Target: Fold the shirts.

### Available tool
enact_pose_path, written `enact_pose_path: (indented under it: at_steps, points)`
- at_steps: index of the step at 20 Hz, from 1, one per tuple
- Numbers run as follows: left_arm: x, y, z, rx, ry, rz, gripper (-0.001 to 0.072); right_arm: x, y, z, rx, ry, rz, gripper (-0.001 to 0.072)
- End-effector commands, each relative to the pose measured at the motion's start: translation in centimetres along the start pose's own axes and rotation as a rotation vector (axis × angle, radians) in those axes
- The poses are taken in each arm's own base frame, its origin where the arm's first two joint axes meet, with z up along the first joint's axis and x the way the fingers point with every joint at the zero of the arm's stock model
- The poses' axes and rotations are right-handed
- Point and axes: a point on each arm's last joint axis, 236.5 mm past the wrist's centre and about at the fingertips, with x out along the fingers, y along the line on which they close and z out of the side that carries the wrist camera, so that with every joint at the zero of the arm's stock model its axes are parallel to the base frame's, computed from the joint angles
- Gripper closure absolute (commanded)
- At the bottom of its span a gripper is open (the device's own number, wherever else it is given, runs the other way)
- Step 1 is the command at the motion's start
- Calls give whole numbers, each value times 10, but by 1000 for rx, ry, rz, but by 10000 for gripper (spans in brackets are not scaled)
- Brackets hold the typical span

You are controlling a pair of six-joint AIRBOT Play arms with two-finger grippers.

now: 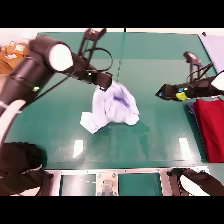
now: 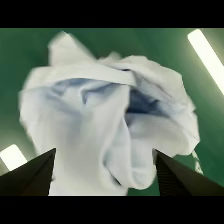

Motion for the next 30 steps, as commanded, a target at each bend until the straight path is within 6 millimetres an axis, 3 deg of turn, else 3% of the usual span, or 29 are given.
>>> enact_pose_path:
  at_steps: [1, 3, 5, 7, 9, 11, 14, 16, 18, 19, 20, 21, 22, 24, 26, 30]
  points:
    - [19, 45, -17, -75, 105, 53, -2, -17, -25, 10, 100, -4, -22, 277]
    - [4, 94, -42, -185, 198, 104, -2, -7, -51, 2, 164, 55, -39, 277]
    - [3, 117, -91, -303, 356, 87, -2, 14, -67, -9, 192, 103, -34, 274]
    - [20, 103, -148, -372, 518, -27, -2, 45, -62, -23, 208, 147, 31, 260]
    - [43, 71, -200, -446, 631, -162, -3, 78, -43, -37, 217, 197, 143, 260]
    - [69, 39, -223, -545, 606, -305, -2, 109, -22, -51, 193, 263, 220, 259]
    - [102, 28, -243, -703, 520, -344, -2, 149, 13, -72, 135, 343, 318, 259]
    - [116, 27, -247, -775, 456, -351, -2, 169, 22, -74, 162, 342, 325, 259]
    - [122, 25, -237, -805, 390, -377, -2, 177, 21, -68, 170, 326, 319, 286]
    - [125, 29, -230, -809, 349, -374, -1, 177, 20, -62, 170, 310, 318, 335]
    - [129, 34, -222, -817, 306, -364, 7, 176, 21, -55, 166, 297, 320, 441]
    - [131, 37, -217, -829, 282, -360, 262, 174, 22, -50, 160, 287, 323, 595]
    - [131, 37, -214, -798, 267, -367, 683, 172, 24, -46, 152, 284, 330, 692]
    - [126, 34, -211, -750, 271, -388, 678, 161, 30, -39, 131, 296, 356, 695]
    - [119, 46, -202, -667, 253, -346, 679, 146, 29, -25, 116, 298, 380, 695]
    - [77, 110, -178, -571, 183, -121, 679, 126, -2, -7, 109, 290, 347, 695]
